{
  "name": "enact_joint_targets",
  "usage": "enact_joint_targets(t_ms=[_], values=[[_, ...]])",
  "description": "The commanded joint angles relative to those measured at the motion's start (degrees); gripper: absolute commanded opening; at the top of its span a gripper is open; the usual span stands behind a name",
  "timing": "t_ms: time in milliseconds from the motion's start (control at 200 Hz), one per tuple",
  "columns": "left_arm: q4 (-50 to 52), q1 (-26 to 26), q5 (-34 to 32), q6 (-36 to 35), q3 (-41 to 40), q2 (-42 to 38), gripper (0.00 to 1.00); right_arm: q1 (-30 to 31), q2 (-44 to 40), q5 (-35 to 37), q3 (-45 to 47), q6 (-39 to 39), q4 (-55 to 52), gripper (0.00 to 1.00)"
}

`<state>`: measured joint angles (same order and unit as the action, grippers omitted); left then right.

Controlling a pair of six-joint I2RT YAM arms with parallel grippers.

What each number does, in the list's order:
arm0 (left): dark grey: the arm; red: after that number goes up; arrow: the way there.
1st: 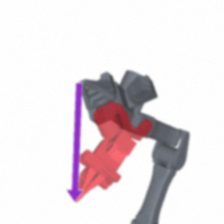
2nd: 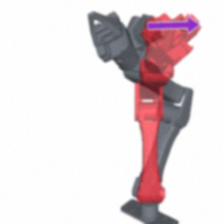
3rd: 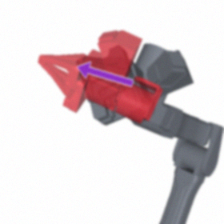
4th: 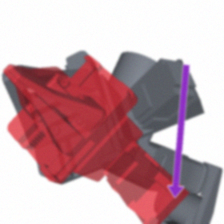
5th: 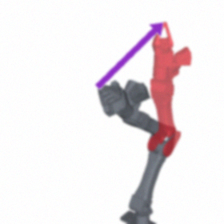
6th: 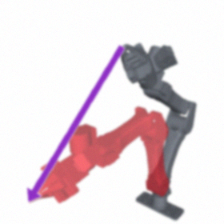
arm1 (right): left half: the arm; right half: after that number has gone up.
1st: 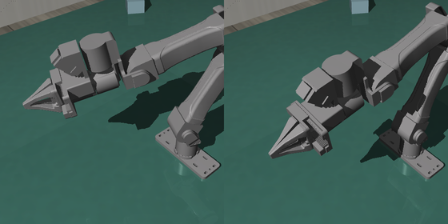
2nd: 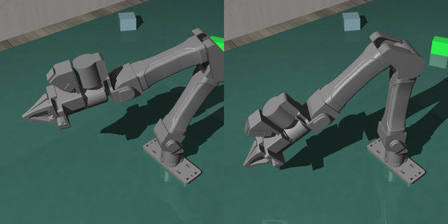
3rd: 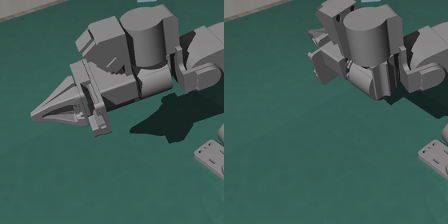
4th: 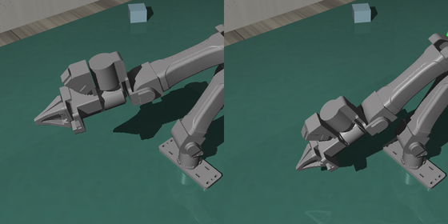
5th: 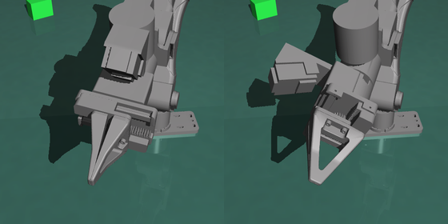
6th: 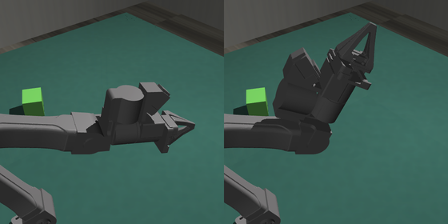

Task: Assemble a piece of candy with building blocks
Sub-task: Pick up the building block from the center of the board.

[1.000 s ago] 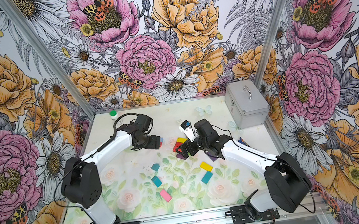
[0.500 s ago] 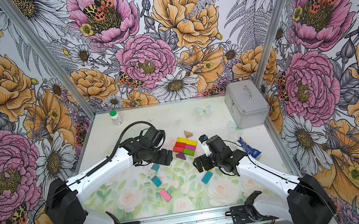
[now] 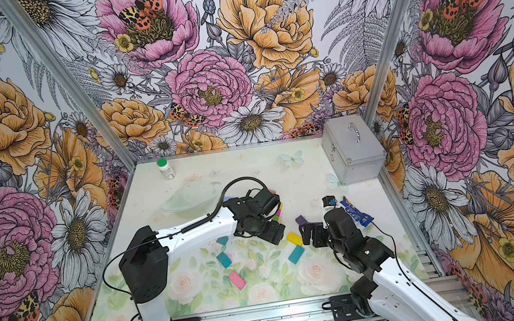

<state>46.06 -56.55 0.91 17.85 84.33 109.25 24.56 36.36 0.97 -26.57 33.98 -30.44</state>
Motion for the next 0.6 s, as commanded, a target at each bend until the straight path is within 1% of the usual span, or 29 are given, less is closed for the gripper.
enact_joint_targets(t_ms=[0,85,180,300,510,595], values=[[-2.36,-1.51,2.81,-0.88,3.28,3.34,0.91,-4.41,1.44,1.3,-1.52,-1.25,0.33,1.0],[-2.73,-1.97,3.54,-0.9,5.67,6.25,0.91,-8.0,3.34,-0.4,-2.84,-3.19,0.46,1.0],[-2.73,-2.07,4.41,-1.41,8.54,8.99,0.91,-11.07,2.3,-1.77,-2.67,-3.74,2.03,1.0],[-2.69,-2.39,6.23,-1.51,10.3,11.14,0.91,-15.0,2.6,-5.56,-2.48,-4.88,2.53,1.0],[-2.56,-3.25,6.7,-1.34,10.42,13.57,0.91,-18.24,1.07,-8.78,-0.24,-4.98,4.96,1.0],[-2.58,-3.8,6.36,-1.32,11.24,14.98,0.91,-19.25,1.85,-9.81,-0.28,-5.6,5.56,1.0]])
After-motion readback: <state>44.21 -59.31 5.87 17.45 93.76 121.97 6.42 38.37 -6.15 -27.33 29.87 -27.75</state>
